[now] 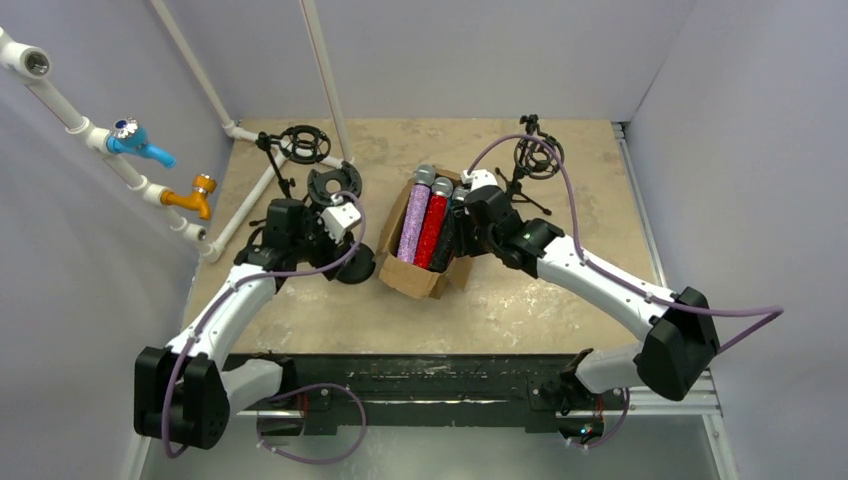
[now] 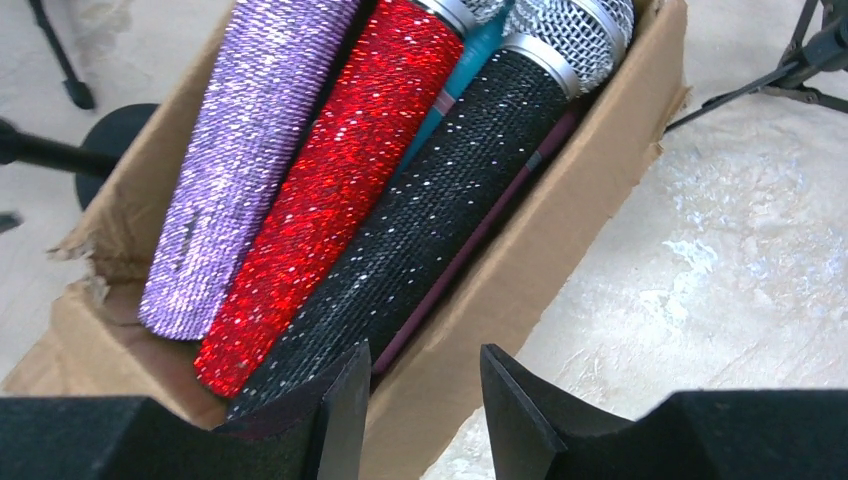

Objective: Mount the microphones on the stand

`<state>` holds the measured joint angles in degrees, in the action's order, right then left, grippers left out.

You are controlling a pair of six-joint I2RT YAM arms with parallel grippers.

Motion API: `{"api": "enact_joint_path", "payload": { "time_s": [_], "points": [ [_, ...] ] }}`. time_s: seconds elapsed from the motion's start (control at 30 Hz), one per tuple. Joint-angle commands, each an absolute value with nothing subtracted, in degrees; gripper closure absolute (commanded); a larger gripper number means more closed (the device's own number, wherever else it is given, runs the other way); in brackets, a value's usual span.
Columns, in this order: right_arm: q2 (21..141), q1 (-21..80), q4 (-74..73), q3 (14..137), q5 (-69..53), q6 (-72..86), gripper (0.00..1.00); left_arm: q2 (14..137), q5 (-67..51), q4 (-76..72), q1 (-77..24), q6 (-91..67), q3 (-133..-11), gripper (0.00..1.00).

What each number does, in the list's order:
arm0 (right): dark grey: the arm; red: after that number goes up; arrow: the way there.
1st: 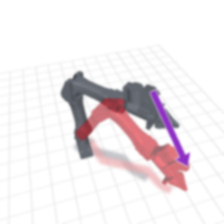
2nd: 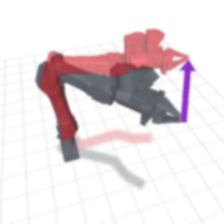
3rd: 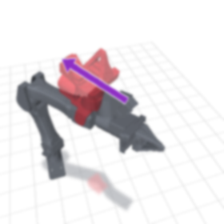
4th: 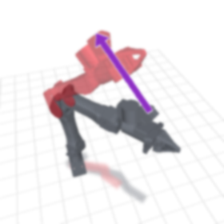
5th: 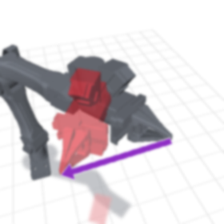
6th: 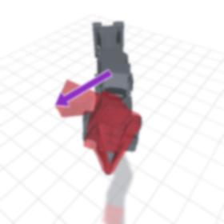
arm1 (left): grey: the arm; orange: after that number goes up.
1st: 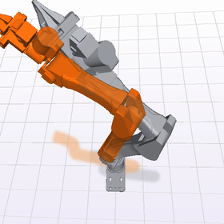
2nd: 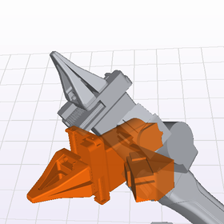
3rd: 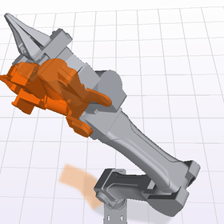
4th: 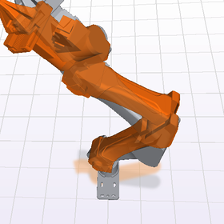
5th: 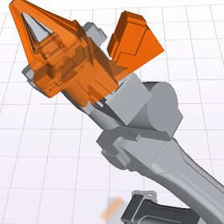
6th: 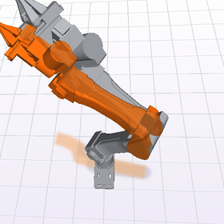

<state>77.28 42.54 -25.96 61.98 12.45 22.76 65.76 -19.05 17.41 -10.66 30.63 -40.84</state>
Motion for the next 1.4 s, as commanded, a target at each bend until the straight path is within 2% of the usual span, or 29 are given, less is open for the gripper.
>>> {"api": "enact_joint_path", "payload": {
  "time_s": [0.0, 0.13, 0.3, 0.4, 0.47, 0.6, 0.77, 1.13, 1.2, 1.27, 1.37],
  "points": [
    [79.3, 41.0, -22.2, 61.5, 14.8, 25.0, 0.52, 59.9, -18.9, 34.2, -10.9, 32.8, -42.1, 0.13],
    [82.1, 40.6, -19.5, 62.2, 14.4, 25.8, 0.56, 54.5, -21.9, 44.1, -10.9, 36.2, -44.3, 0.11],
    [85.5, 40.5, -18.8, 62.5, 11.7, 26.2, 0.80, 51.5, -30.4, 57.8, -10.9, 38.1, -50.8, 0.11],
    [84.6, 40.6, -19.0, 61.0, 10.7, 26.7, 0.94, 51.6, -36.6, 58.7, -10.9, 33.1, -54.3, 0.12],
    [83.0, 40.6, -19.7, 59.8, 10.8, 26.8, 1.00, 52.5, -40.1, 57.3, -10.9, 29.2, -56.1, 0.12],
    [78.8, 40.7, -21.6, 57.7, 6.2, 25.7, 1.00, 54.8, -40.7, 55.8, -10.9, 25.4, -59.0, 0.14],
    [74.6, 42.5, -24.4, 55.3, 1.3, 24.6, 1.00, 54.8, -34.4, 52.7, -10.9, 25.6, -56.0, 0.15],
    [77.1, 49.0, -25.5, 56.5, -0.9, 26.0, 1.00, 55.5, -21.2, 45.4, -10.9, 21.6, -53.1, 0.15],
    [76.2, 49.0, -28.4, 59.4, 3.0, 25.3, 0.78, 55.3, -22.6, 47.7, -10.9, 22.2, -53.8, 0.15],
    [74.5, 49.0, -30.7, 63.1, 5.8, 24.8, 0.61, 54.1, -25.4, 50.9, -10.9, 23.4, -54.8, 0.14],
    [72.0, 49.1, -29.9, 68.1, 7.2, 22.6, 0.46, 51.9, -28.8, 55.1, -10.6, 24.6, -57.5, 0.12]
  ]
}}
